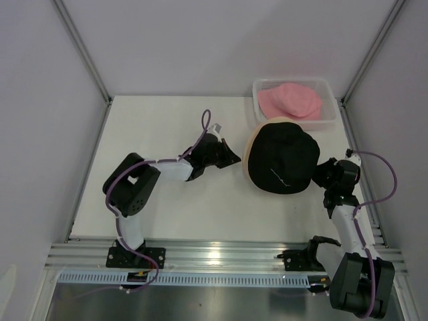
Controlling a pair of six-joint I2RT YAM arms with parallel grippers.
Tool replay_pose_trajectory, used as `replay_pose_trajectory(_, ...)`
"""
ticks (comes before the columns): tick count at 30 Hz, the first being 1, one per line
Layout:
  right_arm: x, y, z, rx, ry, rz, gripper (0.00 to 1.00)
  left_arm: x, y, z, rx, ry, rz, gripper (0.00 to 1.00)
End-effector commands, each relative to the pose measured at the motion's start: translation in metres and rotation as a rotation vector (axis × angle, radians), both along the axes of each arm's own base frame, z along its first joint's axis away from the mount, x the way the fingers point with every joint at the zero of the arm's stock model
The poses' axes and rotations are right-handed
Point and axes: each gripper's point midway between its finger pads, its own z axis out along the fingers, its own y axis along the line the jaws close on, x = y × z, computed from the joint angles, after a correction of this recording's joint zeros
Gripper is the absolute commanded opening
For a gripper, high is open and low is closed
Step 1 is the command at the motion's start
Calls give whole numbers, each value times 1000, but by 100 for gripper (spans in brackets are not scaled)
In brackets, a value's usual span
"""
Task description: Stack the hats
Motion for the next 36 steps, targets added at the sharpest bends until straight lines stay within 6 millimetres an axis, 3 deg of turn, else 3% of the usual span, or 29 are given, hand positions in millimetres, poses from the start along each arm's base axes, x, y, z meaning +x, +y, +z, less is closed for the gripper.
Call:
replay_pose_trajectory(1, -2, -6, 6, -54, 32, -10, 0, -3, 10, 16, -16, -58, -27, 1)
replay_pose_trajectory(6, 1, 1, 24, -67, 18, 19, 0, -1, 31, 68, -77, -175, -107, 1)
replay_pose_trajectory(8, 3, 1, 29, -76, 24, 26, 0, -1, 43, 97, -94, -249, -134, 8)
replay_pose_trajectory(12, 8, 3, 35, -78, 36, 49, 0, -9, 56, 143, -87, -403, -204, 62)
replay_pose_trajectory(15, 13, 7, 41, -70, 20, 70, 0, -23, 47, 176, -138, -519, -327, 82)
replay_pose_trajectory(16, 14, 9, 40, -66, 22, 79, 0, -31, 39, 195, -188, -571, -404, 92)
replay_pose_trajectory(21, 19, 13, 39, -71, 21, 105, 0, -33, 17, 189, -307, -531, -536, 94)
replay_pose_trajectory(23, 21, 15, 41, -72, 19, 112, 0, -32, 9, 195, -365, -528, -557, 93)
replay_pose_trajectory(24, 22, 15, 41, -73, 18, 115, 0, -26, 4, 186, -373, -500, -553, 93)
replay_pose_trajectory(29, 27, 16, 47, -92, 12, 132, 0, -10, -13, 175, -409, -442, -548, 91)
replay_pose_trajectory(30, 27, 16, 48, -94, 12, 135, 0, -8, -15, 183, -424, -466, -553, 91)
replay_pose_trajectory(36, 33, 17, 54, -101, 1, 144, 0, 5, -31, 172, -439, -409, -548, 90)
